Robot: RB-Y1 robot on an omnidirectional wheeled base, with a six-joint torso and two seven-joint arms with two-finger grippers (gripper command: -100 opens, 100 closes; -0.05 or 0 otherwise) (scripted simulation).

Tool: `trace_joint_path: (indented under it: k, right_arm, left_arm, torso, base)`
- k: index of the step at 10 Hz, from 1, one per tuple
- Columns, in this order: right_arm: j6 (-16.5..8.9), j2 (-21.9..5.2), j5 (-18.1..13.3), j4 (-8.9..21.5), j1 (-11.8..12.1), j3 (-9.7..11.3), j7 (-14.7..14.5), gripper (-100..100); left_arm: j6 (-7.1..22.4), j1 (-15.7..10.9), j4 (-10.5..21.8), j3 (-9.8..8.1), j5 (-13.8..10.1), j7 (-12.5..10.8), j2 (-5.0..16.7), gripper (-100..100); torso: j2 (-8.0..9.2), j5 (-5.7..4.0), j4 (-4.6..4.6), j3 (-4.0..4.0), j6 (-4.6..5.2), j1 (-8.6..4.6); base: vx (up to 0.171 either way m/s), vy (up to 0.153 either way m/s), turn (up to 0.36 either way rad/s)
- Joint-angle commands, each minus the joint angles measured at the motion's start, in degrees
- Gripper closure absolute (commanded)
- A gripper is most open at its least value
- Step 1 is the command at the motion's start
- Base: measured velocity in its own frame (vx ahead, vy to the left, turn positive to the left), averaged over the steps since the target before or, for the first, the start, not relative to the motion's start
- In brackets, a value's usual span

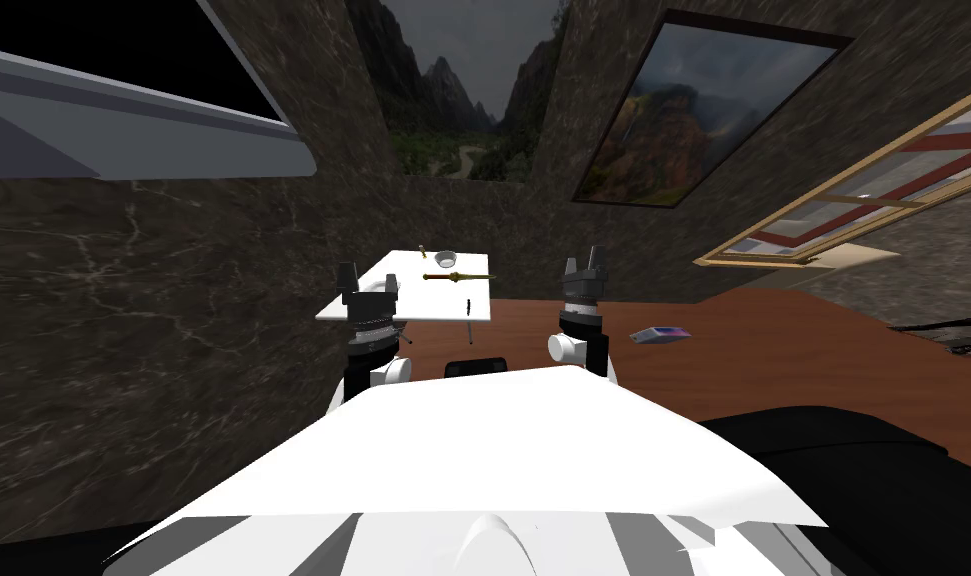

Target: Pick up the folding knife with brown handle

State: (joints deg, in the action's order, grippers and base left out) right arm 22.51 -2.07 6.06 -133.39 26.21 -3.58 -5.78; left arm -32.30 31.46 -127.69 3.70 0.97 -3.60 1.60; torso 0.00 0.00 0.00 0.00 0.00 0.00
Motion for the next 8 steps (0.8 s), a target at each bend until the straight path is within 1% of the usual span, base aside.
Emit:
trace_joint_path:
  k: [1,3,5,7,8]
  right_arm:
    - [0.0,0.0,0.0,0.0,0.0,0.0,0.0,0]
    - [0.0,0.0,0.0,0.0,0.0,0.0,0.0,0]
    - [0.0,0.0,0.0,0.0,0.0,0.0,0.0,0]
    - [0.0,0.0,0.0,0.0,0.0,0.0,0.0,0]
    - [0.0,0.0,0.0,0.0,0.0,0.0,0.0,0]
  left_arm:
    - [1.3,0.7,0.4,-0.76,-1.3,0.2,2.3,-100]
    - [3.2,1.7,1.0,-1.83,-3.2,0.2,4.4,-100]
    - [6.2,3.1,1.8,-3.27,-5.7,0.1,6.3,-100]
    - [9.8,4.6,2.8,-5.0,-8.8,-0.3,8.1,-100]
    - [10.0,4.6,2.8,-5.0,-8.8,-0.3,8.1,-100]
  torso:
    - [0.0,0.0,0.0,0.0,0.0,0.0]
    - [0.26,-0.06,0.05,0.14,0.01,-0.3]
    - [0.33,-0.13,0.07,0.19,0.01,-0.61]
    - [0.38,-0.16,0.08,0.21,0.0,-0.74]
    - [0.38,-0.16,0.09,0.22,0.01,-0.7]
  base:
    - [-0.043,-0.054,-0.029]
    - [-0.082,-0.112,-0.028]
    - [-0.076,-0.18,-0.031]
    - [-0.095,-0.189,-0.031]
    - [-0.053,-0.114,-0.003]
